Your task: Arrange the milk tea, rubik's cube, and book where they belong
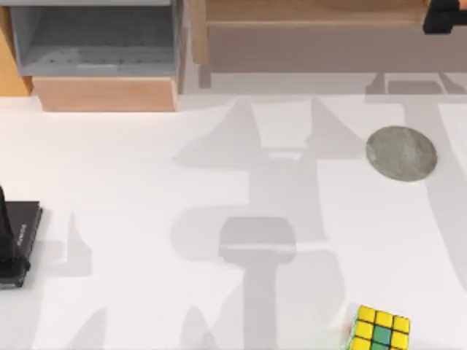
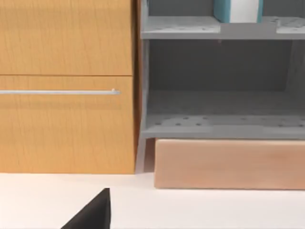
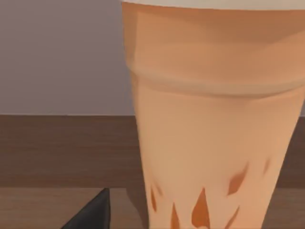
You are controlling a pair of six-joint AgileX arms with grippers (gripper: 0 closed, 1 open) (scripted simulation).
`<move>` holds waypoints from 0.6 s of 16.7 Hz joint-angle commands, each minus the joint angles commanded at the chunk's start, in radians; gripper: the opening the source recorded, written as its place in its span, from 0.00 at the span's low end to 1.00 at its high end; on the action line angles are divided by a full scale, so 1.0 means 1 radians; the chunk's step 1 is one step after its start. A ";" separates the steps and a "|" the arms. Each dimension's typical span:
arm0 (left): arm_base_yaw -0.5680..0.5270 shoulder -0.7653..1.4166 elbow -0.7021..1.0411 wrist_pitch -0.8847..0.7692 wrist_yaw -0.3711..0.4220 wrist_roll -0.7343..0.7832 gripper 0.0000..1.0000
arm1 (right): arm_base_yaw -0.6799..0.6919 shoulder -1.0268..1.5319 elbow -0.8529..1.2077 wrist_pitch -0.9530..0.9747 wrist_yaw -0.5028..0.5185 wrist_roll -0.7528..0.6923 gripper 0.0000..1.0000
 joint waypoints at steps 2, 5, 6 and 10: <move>0.000 0.000 0.000 0.000 0.000 0.000 1.00 | 0.000 0.000 0.000 0.000 0.000 0.000 1.00; 0.000 0.000 0.000 0.000 0.000 0.000 1.00 | -0.005 0.010 0.012 -0.005 -0.003 0.000 1.00; 0.000 0.000 0.000 0.000 0.000 0.000 1.00 | -0.006 0.028 0.036 -0.011 -0.004 0.000 1.00; 0.000 0.000 0.000 0.000 0.000 0.000 1.00 | -0.013 0.143 0.198 -0.055 -0.011 -0.001 1.00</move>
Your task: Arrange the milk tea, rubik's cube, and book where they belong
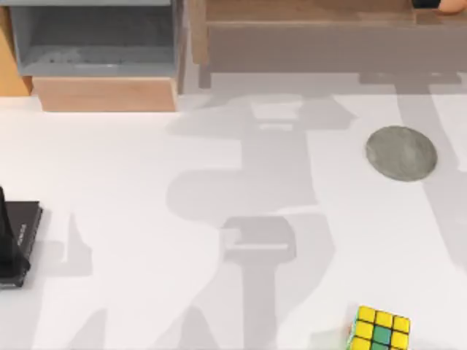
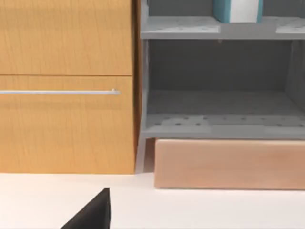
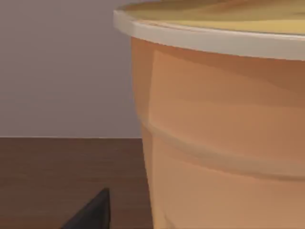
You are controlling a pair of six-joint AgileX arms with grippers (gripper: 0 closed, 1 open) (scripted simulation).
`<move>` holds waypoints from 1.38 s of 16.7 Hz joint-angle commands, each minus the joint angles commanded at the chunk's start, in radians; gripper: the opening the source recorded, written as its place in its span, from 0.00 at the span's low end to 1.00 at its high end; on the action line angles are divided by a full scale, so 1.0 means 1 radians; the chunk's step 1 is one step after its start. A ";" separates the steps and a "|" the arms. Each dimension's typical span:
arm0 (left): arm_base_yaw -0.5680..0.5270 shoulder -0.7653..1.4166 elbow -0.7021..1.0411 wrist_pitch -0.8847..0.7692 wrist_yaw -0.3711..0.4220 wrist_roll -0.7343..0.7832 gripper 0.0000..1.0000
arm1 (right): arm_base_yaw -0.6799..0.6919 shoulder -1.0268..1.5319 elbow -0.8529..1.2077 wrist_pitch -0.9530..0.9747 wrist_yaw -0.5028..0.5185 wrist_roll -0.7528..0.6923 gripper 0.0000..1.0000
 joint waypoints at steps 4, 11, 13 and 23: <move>0.000 0.000 0.000 0.000 0.000 0.000 1.00 | -0.009 0.102 0.152 -0.049 -0.007 -0.001 1.00; 0.000 0.000 0.000 0.000 0.000 0.000 1.00 | -0.010 0.119 0.176 -0.057 -0.009 -0.001 0.85; 0.000 0.000 0.000 0.000 0.000 0.000 1.00 | -0.010 0.119 0.176 -0.057 -0.009 -0.001 0.70; 0.000 0.000 0.000 0.000 0.000 0.000 1.00 | -0.010 0.119 0.176 -0.057 -0.009 -0.001 0.00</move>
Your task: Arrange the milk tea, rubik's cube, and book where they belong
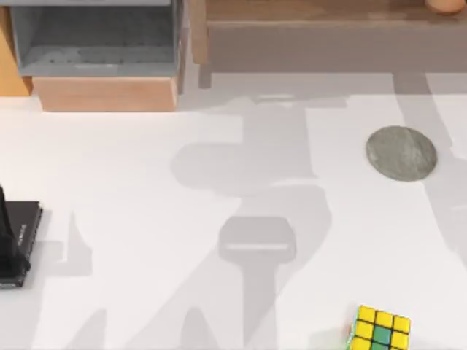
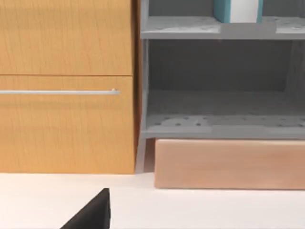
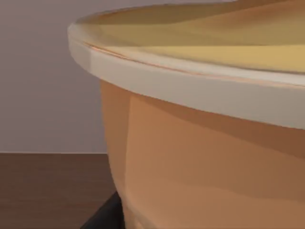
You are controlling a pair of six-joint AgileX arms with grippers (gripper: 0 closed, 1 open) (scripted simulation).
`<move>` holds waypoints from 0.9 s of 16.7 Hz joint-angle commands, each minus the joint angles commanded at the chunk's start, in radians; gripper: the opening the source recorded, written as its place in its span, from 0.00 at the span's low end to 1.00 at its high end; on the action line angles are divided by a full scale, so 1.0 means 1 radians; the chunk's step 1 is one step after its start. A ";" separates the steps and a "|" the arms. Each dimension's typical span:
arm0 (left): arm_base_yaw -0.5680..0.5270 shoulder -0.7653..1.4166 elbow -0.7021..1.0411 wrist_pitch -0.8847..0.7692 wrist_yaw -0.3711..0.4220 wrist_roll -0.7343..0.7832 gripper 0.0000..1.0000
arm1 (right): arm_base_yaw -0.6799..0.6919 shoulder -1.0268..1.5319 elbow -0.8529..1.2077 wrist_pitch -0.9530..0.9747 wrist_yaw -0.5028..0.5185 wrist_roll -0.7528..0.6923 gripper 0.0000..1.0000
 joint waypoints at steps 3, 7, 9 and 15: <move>0.000 0.000 0.000 0.000 0.000 0.000 1.00 | 0.000 0.000 0.000 0.000 0.000 0.000 0.00; 0.000 0.000 0.000 0.000 0.000 0.000 1.00 | 0.000 0.000 0.000 0.000 0.000 0.000 0.00; 0.000 0.000 0.000 0.000 0.000 0.000 1.00 | 0.003 -0.005 -0.003 0.001 0.000 0.002 0.00; 0.000 0.000 0.000 0.000 0.000 0.000 1.00 | 0.012 -0.177 -0.228 0.038 0.016 0.002 0.00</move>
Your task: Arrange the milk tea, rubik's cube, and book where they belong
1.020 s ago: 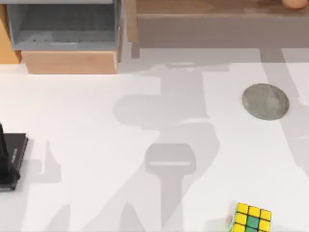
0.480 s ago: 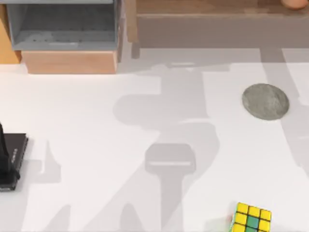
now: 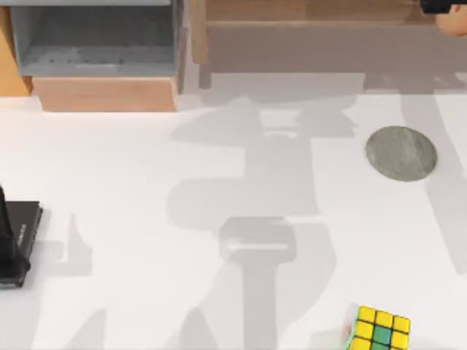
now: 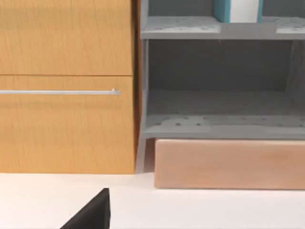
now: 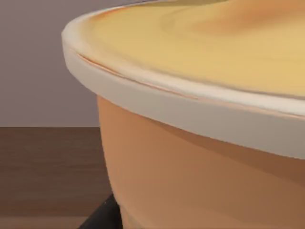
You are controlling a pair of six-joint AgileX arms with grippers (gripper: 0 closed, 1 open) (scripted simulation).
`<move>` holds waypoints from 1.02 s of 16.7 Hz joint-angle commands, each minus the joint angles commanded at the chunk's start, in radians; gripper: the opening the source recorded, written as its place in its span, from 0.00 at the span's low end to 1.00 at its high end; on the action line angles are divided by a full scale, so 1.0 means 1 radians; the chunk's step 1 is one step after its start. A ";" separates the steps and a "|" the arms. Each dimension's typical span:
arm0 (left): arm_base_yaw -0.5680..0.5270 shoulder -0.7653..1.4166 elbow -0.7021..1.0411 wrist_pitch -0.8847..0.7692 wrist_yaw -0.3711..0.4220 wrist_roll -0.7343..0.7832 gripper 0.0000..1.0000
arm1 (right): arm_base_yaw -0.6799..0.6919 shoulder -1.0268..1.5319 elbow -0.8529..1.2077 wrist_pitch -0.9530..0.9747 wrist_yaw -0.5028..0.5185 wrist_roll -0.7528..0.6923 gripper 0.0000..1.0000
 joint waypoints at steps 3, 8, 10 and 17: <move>0.000 0.000 0.000 0.000 0.000 0.000 1.00 | 0.011 -0.092 -0.108 0.025 0.003 0.001 0.00; 0.000 0.000 0.000 0.000 0.000 0.000 1.00 | 0.009 -0.105 -0.124 0.029 0.002 0.003 0.00; 0.000 0.000 0.000 0.000 0.000 0.000 1.00 | 0.021 -0.114 -0.132 0.044 0.005 0.000 0.00; 0.000 0.000 0.000 0.000 0.000 0.000 1.00 | 0.188 -0.070 -0.322 0.366 0.080 -0.021 0.00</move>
